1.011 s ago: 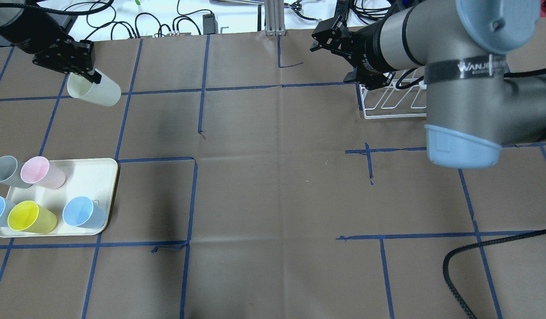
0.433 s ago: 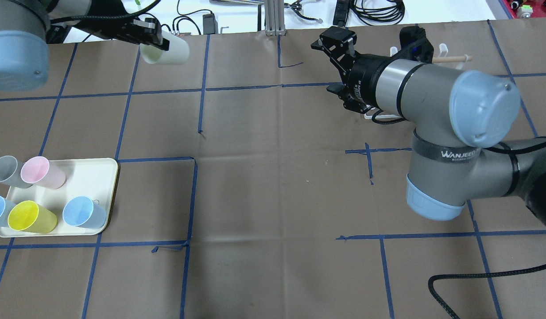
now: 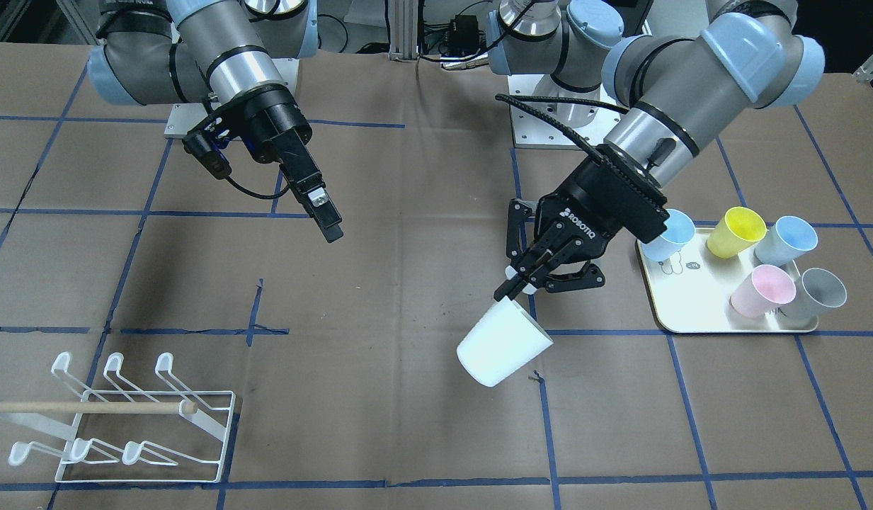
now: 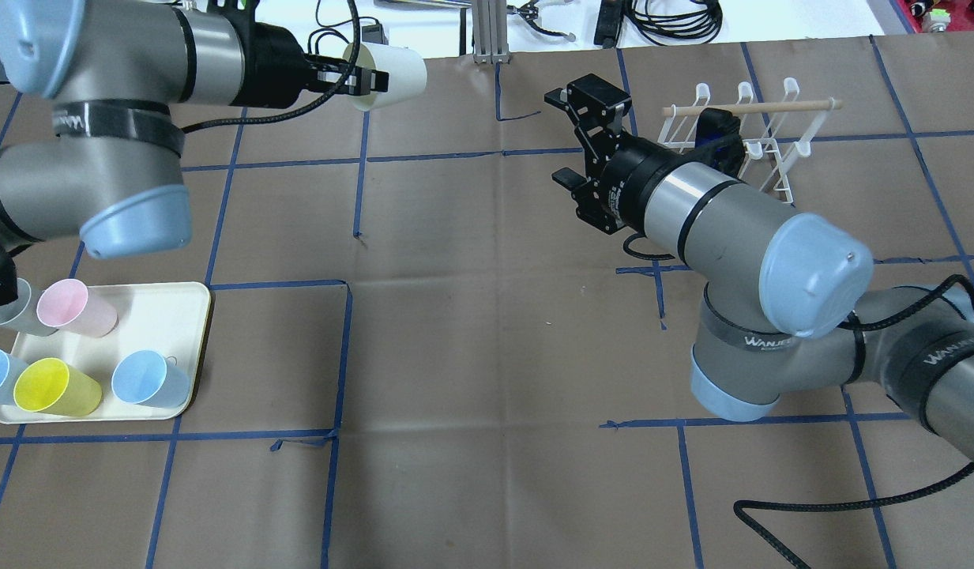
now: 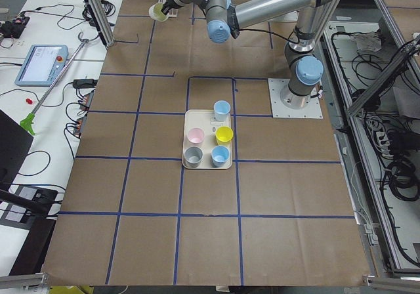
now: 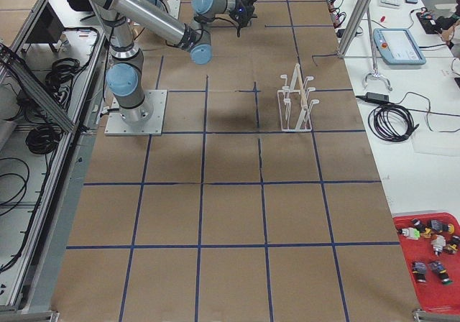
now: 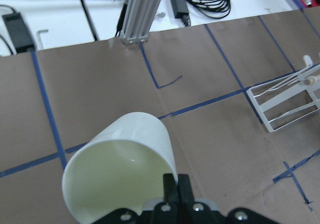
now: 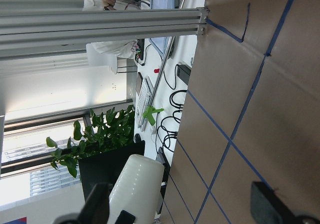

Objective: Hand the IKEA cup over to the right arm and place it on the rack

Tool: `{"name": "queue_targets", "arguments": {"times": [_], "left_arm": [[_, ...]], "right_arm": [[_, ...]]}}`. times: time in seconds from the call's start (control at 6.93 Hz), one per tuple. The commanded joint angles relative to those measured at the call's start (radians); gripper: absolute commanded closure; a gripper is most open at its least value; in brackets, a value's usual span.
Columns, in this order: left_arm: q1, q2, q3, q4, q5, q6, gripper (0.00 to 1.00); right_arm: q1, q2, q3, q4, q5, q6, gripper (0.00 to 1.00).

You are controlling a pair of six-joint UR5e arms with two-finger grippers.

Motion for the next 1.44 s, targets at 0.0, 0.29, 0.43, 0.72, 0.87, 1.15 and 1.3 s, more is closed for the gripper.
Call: {"name": "queue_targets", "arguments": {"times": [0.0,0.29,0.43,0.72,0.87,1.15,1.3], "left_arm": [[-0.007,-0.032,-0.153,0.329,-0.120,-0.036,1.00],[-0.007,-0.057,-0.207,0.495,-0.193,-0.137,1.00],[-0.015,-0.064,-0.210,0.496,-0.195,-0.136,1.00],[-0.049,-0.101,-0.213,0.525,-0.192,-0.168,1.00],[-0.061,-0.118,-0.215,0.605,-0.194,-0.229,1.00],[-0.086,-0.112,-0.244,0.672,-0.194,-0.304,1.00],[-0.090,-0.121,-0.279,0.774,-0.195,-0.376,1.00]], "right_arm": [[0.015,0.080,0.002,-0.090,0.067,0.013,0.00],[0.017,0.078,0.006,-0.093,0.078,0.012,0.00],[0.017,0.080,0.002,-0.099,0.083,0.010,0.00],[0.018,0.107,-0.026,-0.091,0.087,0.010,0.00],[0.018,0.123,-0.047,-0.086,0.084,0.010,0.00],[0.006,0.147,-0.055,-0.088,0.078,0.009,0.00],[0.004,0.153,-0.061,-0.086,0.064,0.012,0.00]]}}
